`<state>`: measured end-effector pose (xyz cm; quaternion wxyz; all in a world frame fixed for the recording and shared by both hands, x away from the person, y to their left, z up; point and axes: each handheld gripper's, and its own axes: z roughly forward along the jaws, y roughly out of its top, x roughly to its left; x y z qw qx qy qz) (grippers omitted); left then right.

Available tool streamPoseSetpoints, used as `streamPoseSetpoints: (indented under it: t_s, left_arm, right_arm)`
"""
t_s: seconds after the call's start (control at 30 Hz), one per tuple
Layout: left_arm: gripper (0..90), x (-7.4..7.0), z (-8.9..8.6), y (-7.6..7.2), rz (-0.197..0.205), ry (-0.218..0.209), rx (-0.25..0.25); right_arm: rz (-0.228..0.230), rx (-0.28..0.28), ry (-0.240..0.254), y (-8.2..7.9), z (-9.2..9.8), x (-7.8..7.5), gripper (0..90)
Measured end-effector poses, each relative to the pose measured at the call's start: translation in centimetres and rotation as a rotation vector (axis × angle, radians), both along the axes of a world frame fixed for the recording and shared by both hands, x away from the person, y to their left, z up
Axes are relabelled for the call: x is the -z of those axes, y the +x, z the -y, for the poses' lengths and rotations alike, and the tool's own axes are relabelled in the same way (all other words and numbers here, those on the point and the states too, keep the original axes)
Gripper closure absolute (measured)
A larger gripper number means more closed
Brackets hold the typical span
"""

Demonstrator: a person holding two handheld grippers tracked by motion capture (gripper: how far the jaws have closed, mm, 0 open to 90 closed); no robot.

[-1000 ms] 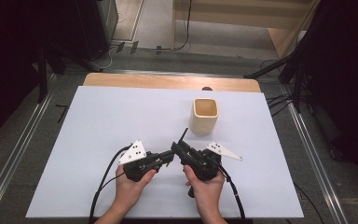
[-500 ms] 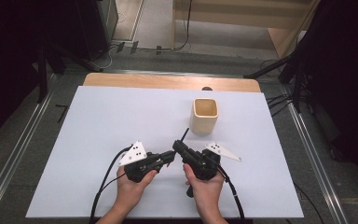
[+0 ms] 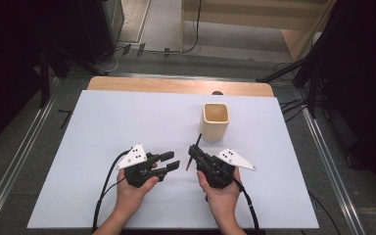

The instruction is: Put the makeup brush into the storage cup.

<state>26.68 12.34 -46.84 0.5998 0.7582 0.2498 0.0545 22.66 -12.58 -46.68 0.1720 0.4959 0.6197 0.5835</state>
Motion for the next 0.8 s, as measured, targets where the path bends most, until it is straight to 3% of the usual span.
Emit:
streamPoseSetpoints:
  t_s: [0.07,0.1,0.13,0.17,0.23,0.3,0.33,0.37,0.43,0.47,0.53,0.57,0.63,0.67,0.7,0.8]
  left_arm:
    - [57.5,-0.8,-0.4,0.3,-0.003,0.006,-0.010]
    - [57.3,-0.8,-0.4,0.3,-0.003,0.006,-0.010]
    - [57.3,-1.1,-0.6,0.4,-0.002,0.007,-0.016]
    - [57.3,-1.6,-0.8,0.6,-0.003,0.019,-0.019]
    - [57.2,-2.0,-1.0,0.7,-0.005,0.026,-0.022]
    - [55.4,-2.6,-1.2,0.8,-0.005,0.030,-0.021]
    - [55.2,-2.6,-1.2,0.8,-0.005,0.030,-0.021]
    - [55.0,-2.9,-1.3,0.9,0.000,0.039,-0.023]
    - [54.6,-3.2,-1.3,0.9,0.001,0.045,-0.019]
    - [54.6,-3.2,-1.3,0.9,0.001,0.045,-0.019]
    - [54.6,-3.5,-1.2,0.8,0.001,0.060,-0.018]
    - [54.8,-3.7,-1.1,0.8,0.004,0.081,-0.011]
    - [54.9,-3.8,-0.9,0.7,-0.002,0.087,-0.013]
    - [55.1,-3.8,-0.8,0.7,-0.005,0.100,-0.011]
    - [55.1,-3.9,-0.7,0.7,-0.005,0.108,-0.008]
    - [55.4,-4.0,-0.3,0.6,-0.013,0.128,0.002]
  right_arm:
    - [0.021,-0.011,-0.088,0.0,-0.2,0.1,84.8]
    - [0.021,-0.011,-0.088,0.0,-0.2,0.1,84.8]
    - [0.031,-0.014,-0.124,0.0,-0.3,0.2,84.8]
    - [0.043,-0.026,-0.181,0.0,-0.5,0.2,84.9]
    - [0.044,-0.030,-0.203,0.0,-0.6,0.2,84.9]
    - [0.064,-0.042,-0.292,0.0,-0.8,0.1,84.9]
    - [0.064,-0.042,-0.292,0.0,-0.8,0.1,84.9]
    - [0.080,-0.050,-0.347,0.0,-1.0,0.1,84.9]
    - [0.097,-0.054,-0.394,-0.1,-1.1,0.1,84.9]
    - [0.097,-0.054,-0.394,-0.1,-1.1,0.1,84.9]
    - [0.111,-0.058,-0.458,0.0,-1.3,0.1,84.9]
    - [0.129,-0.067,-0.534,-0.1,-1.5,0.1,84.9]
    - [0.138,-0.072,-0.560,-0.1,-1.6,0.1,84.9]
    - [0.164,-0.084,-0.638,-0.1,-1.9,0.1,85.0]
    - [0.164,-0.084,-0.638,-0.1,-1.9,0.1,85.0]
    - [0.192,-0.099,-0.732,-0.2,-2.4,0.1,85.0]
